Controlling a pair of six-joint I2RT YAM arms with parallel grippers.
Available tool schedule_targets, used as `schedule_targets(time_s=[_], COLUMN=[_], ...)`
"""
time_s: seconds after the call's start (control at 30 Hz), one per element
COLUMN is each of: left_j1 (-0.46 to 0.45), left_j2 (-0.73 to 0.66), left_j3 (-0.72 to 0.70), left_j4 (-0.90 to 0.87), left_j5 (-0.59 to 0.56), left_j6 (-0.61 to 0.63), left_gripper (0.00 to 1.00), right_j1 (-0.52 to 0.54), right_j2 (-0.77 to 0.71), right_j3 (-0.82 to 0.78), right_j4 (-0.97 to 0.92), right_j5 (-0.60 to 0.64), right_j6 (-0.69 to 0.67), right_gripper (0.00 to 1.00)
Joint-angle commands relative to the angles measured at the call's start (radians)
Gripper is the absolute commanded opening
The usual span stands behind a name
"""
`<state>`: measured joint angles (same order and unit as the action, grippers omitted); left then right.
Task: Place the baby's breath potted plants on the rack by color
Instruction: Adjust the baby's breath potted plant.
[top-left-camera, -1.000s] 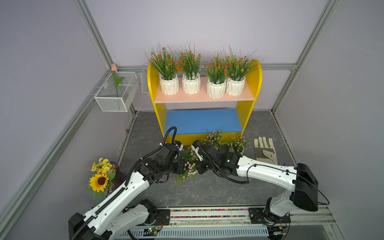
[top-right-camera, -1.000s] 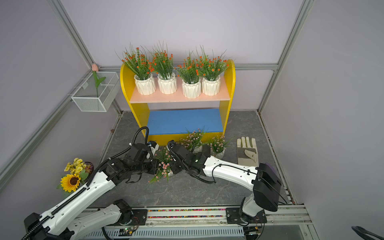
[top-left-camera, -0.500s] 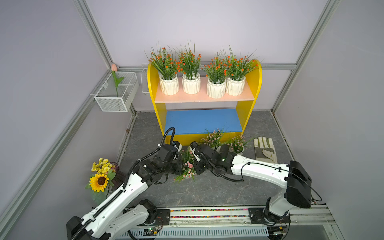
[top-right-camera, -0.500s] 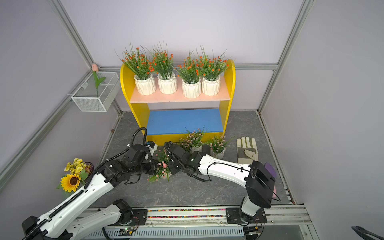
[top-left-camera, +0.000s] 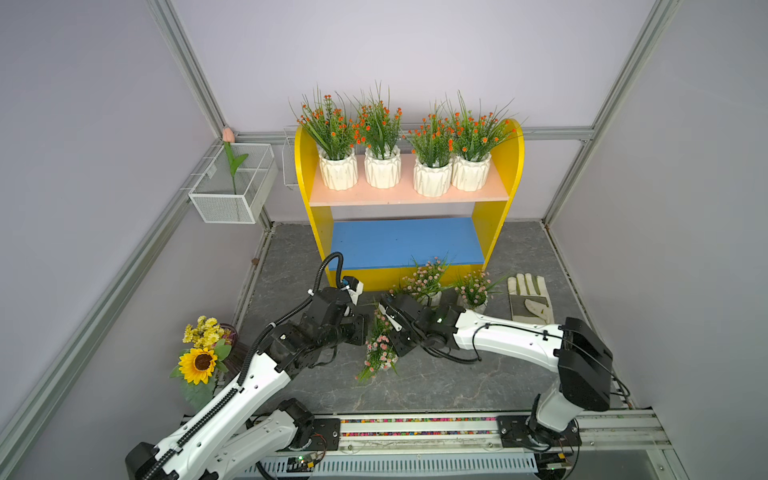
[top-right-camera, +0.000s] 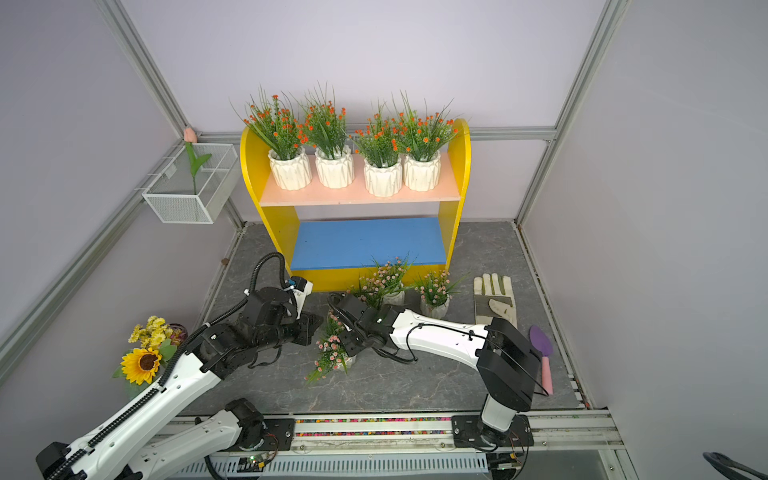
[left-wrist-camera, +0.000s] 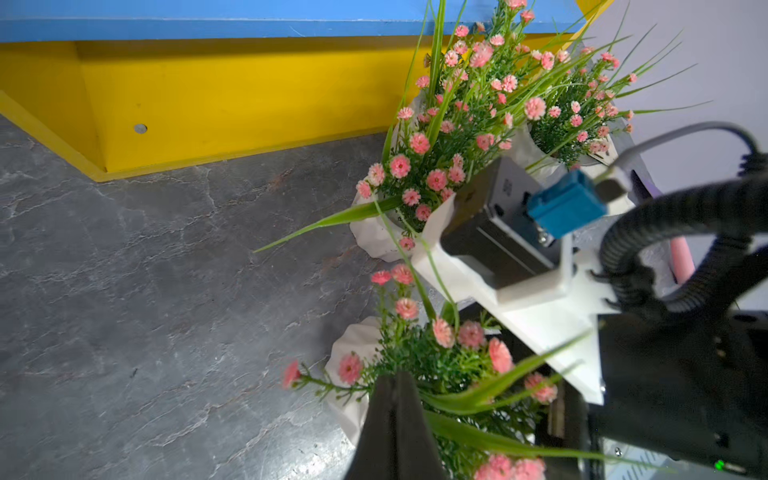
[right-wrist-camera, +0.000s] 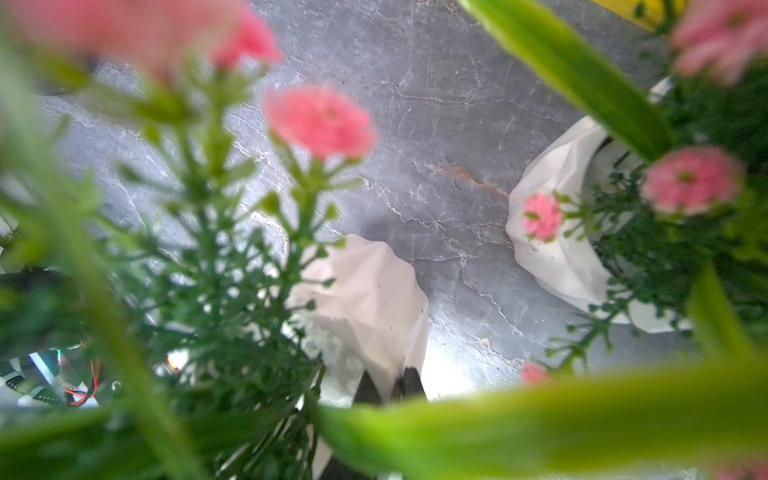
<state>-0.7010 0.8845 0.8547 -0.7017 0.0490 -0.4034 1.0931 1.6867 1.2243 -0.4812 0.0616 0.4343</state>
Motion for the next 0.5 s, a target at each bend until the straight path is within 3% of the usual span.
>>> schedule_targets(time_s=[0.0, 0.27, 0.47], left_j1=[-0.002, -0.002, -0.002], left_j2=[-0.036, -0.151, -0.223], left_j3=[-0.031, -0.104, -0.146], left_j4=[0.012, 0.05, 0.08], left_j5=[-0.055, -0.093, -0.099], left_j6=[-0.032, -0.052, -0.044], left_gripper=[0.03, 0.36, 0.5], right_j1=[-0.014, -0.108, -0.193], right_j2=[-0.059, -0.191, -0.262], right_j3=[-0.014, 0.048, 0.115], right_j4=[0.019, -0.157, -0.287], right_j5=[-0.029, -0.085, -0.147], right_j6=[0.017, -0.074, -0.13], right_gripper=[0.07, 0.07, 0.07])
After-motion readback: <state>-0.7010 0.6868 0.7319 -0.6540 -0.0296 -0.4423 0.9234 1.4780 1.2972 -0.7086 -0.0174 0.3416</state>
